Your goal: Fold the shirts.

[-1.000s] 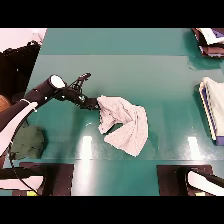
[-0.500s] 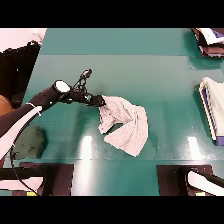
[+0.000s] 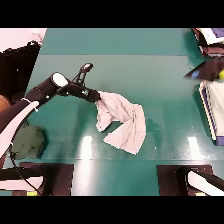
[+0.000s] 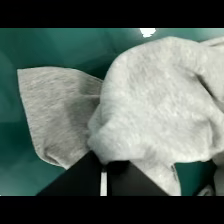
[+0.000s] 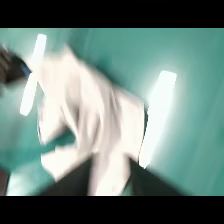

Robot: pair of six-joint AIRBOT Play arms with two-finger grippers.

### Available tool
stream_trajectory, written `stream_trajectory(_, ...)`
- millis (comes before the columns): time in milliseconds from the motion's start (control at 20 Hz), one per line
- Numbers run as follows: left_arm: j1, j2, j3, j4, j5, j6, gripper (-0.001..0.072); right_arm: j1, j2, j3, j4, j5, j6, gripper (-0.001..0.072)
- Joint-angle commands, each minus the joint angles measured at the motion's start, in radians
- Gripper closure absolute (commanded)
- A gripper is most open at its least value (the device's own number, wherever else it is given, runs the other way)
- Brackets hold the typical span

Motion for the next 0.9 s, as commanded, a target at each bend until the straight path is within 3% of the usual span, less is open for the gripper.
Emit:
stream_trajectory(0,0.027,0.005,0.073,0.056,-0.090,-0.002,0.0681,0.001,0.039,-0.391,0.015,-0.070,0.012,0.0307)
stream_trajectory(250,0.027,0.004,0.074,0.057,-0.084,-0.002,0.0681,0.139,-0.002,-0.789,0.145,-0.347,-0.051,0.0336)
stream_trajectory(600,0.027,0.004,0.074,0.056,-0.098,-0.007,0.0681,0.419,-0.187,-0.706,0.144,-0.476,-0.051,0.0348)
stream_trajectory(700,0.027,0.004,0.074,0.057,-0.127,-0.007,0.0681,0.455,-0.236,-0.645,0.132,-0.479,-0.052,0.0498)
stream_trajectory(750,0.027,0.005,0.074,0.059,-0.146,-0.007,0.0682,0.462,-0.253,-0.618,0.125,-0.479,-0.055,0.0628)
stream_trajectory(850,0.027,0.014,0.074,0.077,-0.173,-0.011,0.0682,0.457,-0.264,-0.570,0.097,-0.472,-0.055,0.0699)
